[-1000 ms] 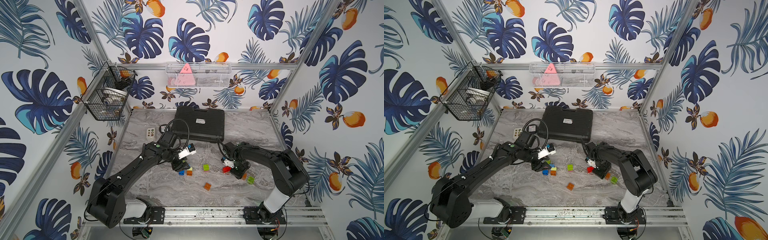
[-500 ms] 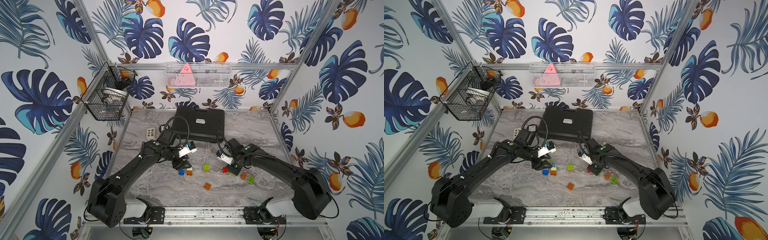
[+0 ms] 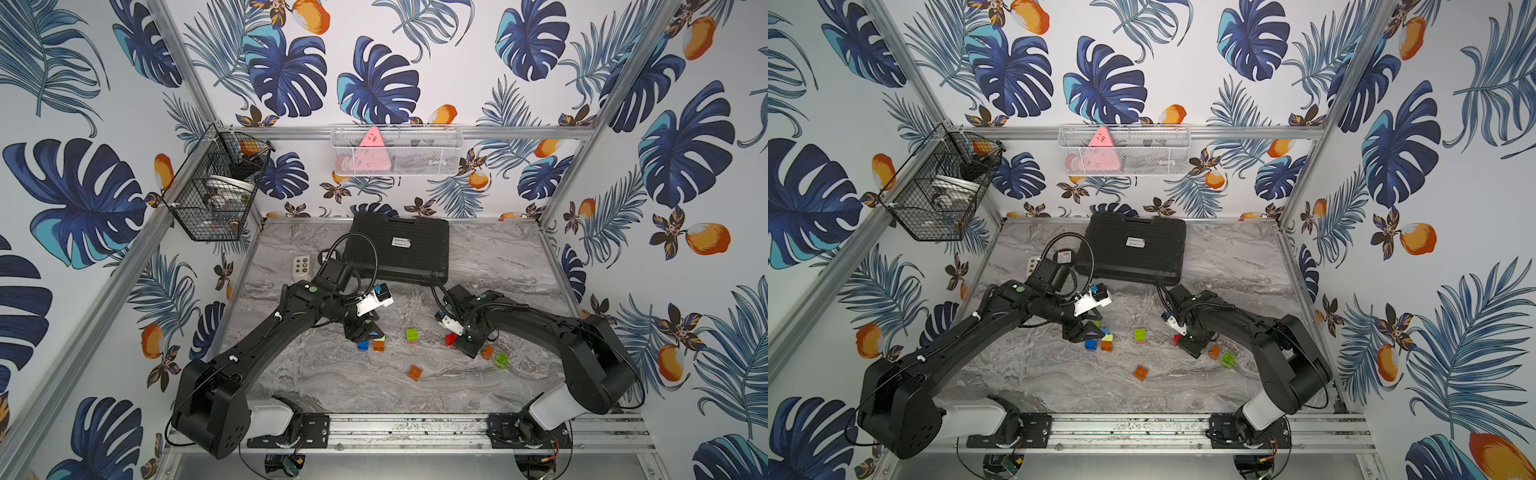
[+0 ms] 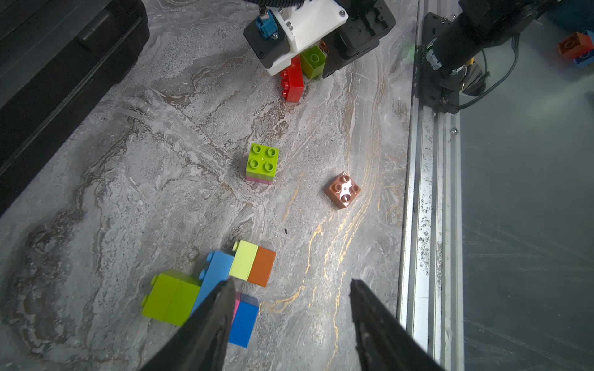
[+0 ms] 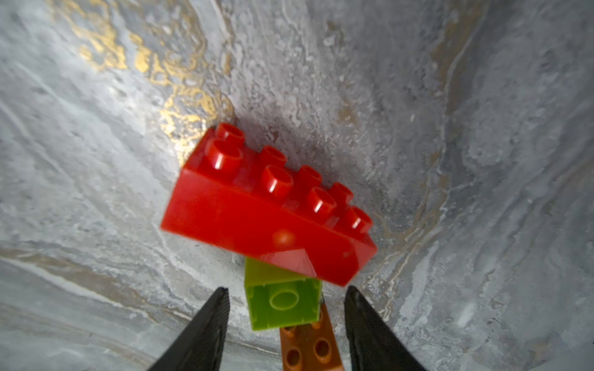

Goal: Assemble the letter h with lego
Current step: Pick up the lego brick from the center of the board.

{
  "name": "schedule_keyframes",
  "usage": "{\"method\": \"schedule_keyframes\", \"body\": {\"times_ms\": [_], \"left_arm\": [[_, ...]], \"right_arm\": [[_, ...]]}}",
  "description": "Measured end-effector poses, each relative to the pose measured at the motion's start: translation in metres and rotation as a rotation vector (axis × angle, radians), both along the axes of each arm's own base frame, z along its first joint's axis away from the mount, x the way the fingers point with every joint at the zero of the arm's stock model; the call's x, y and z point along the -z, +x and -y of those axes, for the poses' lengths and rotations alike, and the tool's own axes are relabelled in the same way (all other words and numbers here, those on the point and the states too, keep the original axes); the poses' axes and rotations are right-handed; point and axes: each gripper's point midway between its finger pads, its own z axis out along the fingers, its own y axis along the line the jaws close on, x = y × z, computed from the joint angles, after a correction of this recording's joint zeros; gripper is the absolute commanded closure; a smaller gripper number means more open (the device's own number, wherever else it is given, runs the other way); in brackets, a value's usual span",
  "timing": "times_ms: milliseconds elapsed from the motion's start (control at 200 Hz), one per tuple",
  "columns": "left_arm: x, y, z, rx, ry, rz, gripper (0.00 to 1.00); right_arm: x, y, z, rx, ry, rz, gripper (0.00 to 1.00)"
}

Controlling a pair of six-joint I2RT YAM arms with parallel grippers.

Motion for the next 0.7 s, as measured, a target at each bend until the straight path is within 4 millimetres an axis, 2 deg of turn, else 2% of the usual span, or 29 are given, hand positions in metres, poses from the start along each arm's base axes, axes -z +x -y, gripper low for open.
{"method": "schedule_keyframes", "body": {"times_ms": [281,411,531,701], "left_arm": [[0.001,0.000,0.000,0.000,0.001,-0.003,0.37],[0.001,-0.001,0.000,-0.001,0.001,-0.003,0.37],[-0.006,0.000,0.000,-0.001,-0.003,-0.002,0.37],[-0.038,0.000,0.006,0.009,-0.057,0.000,0.36]], "right_arm": [[0.009,0.003,0.002,0.029,0.000,-0.007,0.59],[0.007,0.003,-0.001,0.030,0.025,-0.009,0.62],[-0.013,0.006,-0.010,0.032,0.100,0.049,0.64],[-0.049,0.006,-0.027,0.008,0.251,0.150,0.66]]}}
